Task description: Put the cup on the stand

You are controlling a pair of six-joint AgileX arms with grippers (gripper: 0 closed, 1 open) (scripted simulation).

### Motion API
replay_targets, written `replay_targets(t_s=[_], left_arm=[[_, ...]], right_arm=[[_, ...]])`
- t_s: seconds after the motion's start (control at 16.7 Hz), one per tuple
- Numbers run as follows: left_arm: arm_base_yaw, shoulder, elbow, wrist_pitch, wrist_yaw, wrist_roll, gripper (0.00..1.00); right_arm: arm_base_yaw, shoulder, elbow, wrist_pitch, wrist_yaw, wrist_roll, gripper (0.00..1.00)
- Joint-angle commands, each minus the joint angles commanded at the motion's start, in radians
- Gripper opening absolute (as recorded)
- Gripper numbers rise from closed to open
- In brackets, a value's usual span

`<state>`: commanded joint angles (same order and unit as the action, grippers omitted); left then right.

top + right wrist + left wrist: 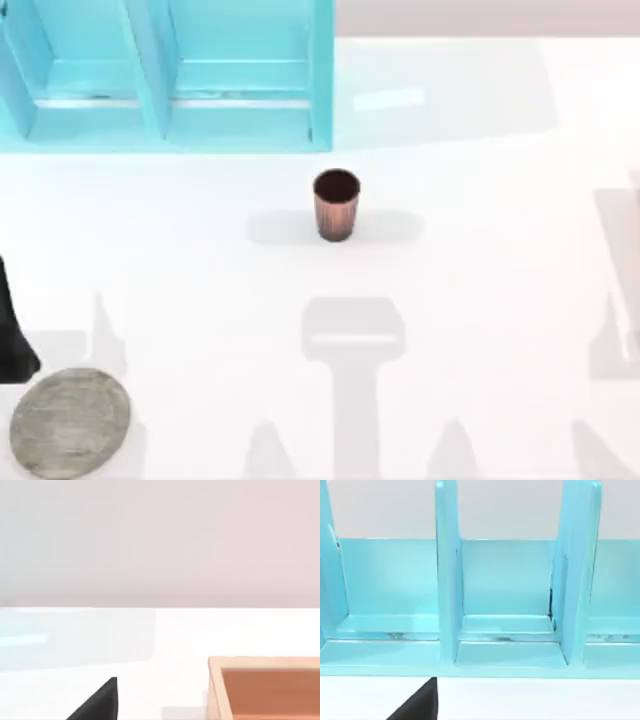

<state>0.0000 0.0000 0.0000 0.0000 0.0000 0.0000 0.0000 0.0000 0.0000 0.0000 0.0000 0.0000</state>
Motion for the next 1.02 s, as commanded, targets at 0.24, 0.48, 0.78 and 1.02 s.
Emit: replay_targets(t_s=[0.24,0.48,0.78,1.02], left_arm=[[-0.007,0.026,0.027,-0.022,0.000,0.024,1.00],[-0.056,0.197,0.209,-0.156,0.008,0.172,1.00],[-0.155,0.634,0.669,-0.444,0.037,0.464,1.00],[-0.241,1.107,1.166,-0.729,0.079,0.711,1.00]], right_arm=[[0.000,0.000,0.000,0.000,0.000,0.000,1.00],[0.000,0.000,0.000,0.000,0.000,0.000,1.00],[0.000,0.000,0.000,0.000,0.000,0.000,1.00],[0.000,0.000,0.000,0.000,0.000,0.000,1.00]])
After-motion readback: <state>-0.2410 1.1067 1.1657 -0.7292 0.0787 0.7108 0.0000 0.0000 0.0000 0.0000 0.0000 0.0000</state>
